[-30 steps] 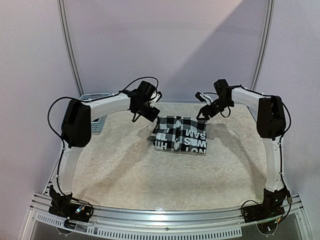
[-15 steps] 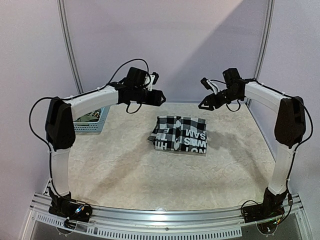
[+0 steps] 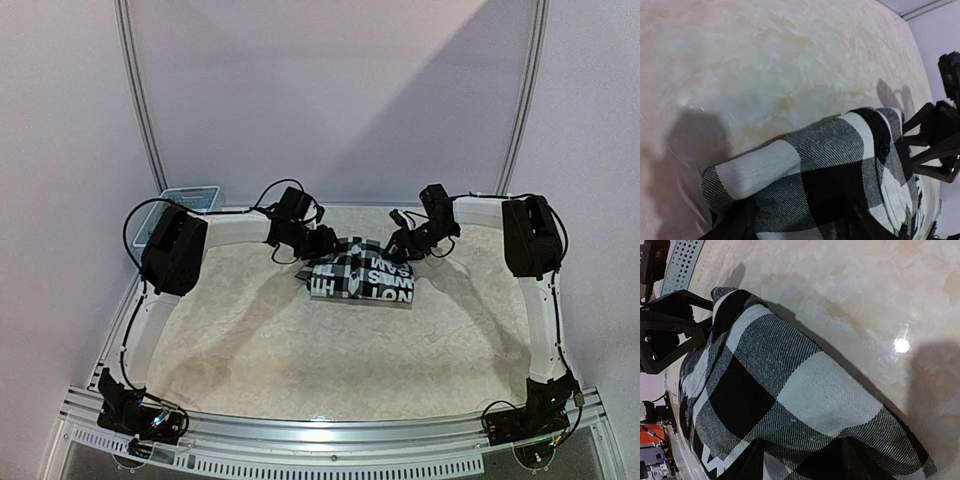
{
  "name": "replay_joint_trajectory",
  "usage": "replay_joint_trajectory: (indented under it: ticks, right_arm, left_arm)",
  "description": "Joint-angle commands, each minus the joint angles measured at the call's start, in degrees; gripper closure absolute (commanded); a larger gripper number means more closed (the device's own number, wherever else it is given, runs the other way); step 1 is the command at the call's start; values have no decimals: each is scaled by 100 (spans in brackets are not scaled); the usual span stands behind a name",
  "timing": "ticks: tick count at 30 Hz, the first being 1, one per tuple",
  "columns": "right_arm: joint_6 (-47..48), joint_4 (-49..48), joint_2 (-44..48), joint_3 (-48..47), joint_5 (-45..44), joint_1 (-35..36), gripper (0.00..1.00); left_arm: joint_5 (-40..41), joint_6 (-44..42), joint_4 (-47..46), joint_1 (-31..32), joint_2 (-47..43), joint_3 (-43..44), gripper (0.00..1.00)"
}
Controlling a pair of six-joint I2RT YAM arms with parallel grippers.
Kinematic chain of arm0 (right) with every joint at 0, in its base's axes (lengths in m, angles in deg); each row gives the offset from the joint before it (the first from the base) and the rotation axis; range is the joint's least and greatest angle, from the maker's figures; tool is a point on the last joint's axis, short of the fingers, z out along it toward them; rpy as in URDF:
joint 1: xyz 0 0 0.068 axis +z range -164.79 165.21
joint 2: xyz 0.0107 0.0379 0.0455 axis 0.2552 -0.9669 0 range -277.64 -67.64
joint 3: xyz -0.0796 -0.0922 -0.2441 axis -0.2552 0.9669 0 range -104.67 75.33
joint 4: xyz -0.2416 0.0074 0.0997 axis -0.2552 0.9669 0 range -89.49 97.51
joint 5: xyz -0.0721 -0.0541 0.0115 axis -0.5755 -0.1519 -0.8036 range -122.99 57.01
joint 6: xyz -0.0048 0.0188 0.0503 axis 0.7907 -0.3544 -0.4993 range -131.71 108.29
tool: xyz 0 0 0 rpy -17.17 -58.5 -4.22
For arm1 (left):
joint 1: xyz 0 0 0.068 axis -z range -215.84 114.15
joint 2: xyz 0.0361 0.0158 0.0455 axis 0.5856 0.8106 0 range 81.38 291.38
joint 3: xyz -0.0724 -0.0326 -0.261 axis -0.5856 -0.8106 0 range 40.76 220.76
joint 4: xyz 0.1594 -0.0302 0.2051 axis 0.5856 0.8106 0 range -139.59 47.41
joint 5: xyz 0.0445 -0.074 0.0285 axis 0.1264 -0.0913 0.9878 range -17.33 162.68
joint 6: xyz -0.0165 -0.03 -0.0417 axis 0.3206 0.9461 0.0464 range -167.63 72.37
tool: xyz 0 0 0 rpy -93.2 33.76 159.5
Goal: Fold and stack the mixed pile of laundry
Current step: Smooth out the square-folded shirt at the center of the board.
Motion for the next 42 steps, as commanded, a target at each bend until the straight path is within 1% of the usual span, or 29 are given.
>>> replay_joint_trajectory:
  ticks: [1,5,8,10,12,14,15,17,18,21,24,25,26,29,31,35,37,39,42]
  right_arm:
    - [-1054,-118,-628,-325,224,-117,45]
    - [-1200,-151,-804,-318,441,-124,45]
    - [-949,10,-664,-374,658,-127,44]
    - [-578,219,-369,-419,554,-132,41]
    - [-119,379,125,-425,355,-127,37]
    - [239,600,652,-503,183,-124,33]
    - [579,700,816,-534,71,-125,31]
    - [940,855,1205,-513,-140,-122,28]
    - [1103,900,1476,-445,-264,-107,27]
    - [1865,909,2017,60,-856,112,22]
    - [2945,781,2555,885,-1757,602,21]
    - [3394,640,2764,1368,-2252,900,20]
    - [3644,469,2876,1739,-2647,1118,20]
    - [4349,-212,3184,2629,-3537,1679,20]
    - [4547,-555,3214,2908,-3923,1910,19]
    - [4693,-972,3020,3133,-4580,2251,19]
    - [4865,-1188,2934,3220,-4887,2419,19]
    - [5038,-1341,2806,3279,-5129,2532,19]
    - [5175,-1500,2632,3298,-5290,2602,19]
  left_arm:
    - [-398,1427,-899,-383,489,90,39]
    - [-822,2200,-1663,-460,830,144,42]
    - [-804,2130,-1861,-468,587,-123,42]
    - [-627,1869,-1888,-505,179,-416,41]
    - [-389,1457,-1694,-548,-271,-589,39]
    - [-106,905,-1175,-589,-655,-556,37]
    - [43,616,-945,-592,-840,-505,36]
    - [328,89,-559,-588,-1181,-432,34]
    - [440,-136,-425,-584,-1348,-438,26]
    - [693,-730,-3,-543,-1761,-525,23]
    - [1036,-1218,492,-465,-2155,-822,23]
    - [1126,-1308,548,-454,-2311,-1005,23]
    - [1199,-1313,530,-452,-2499,-1253,24]
    - [1276,-1241,235,-451,-3040,-2022,24]
    - [1282,-1167,132,-445,-3344,-2410,24]
    - [1358,-1094,127,-389,-3769,-2895,24]
    - [1409,-977,195,-366,-3849,-3054,24]
    - [1360,-779,54,-340,-3859,-3285,24]
    - [1332,-716,-65,-159,-3777,-3434,24]
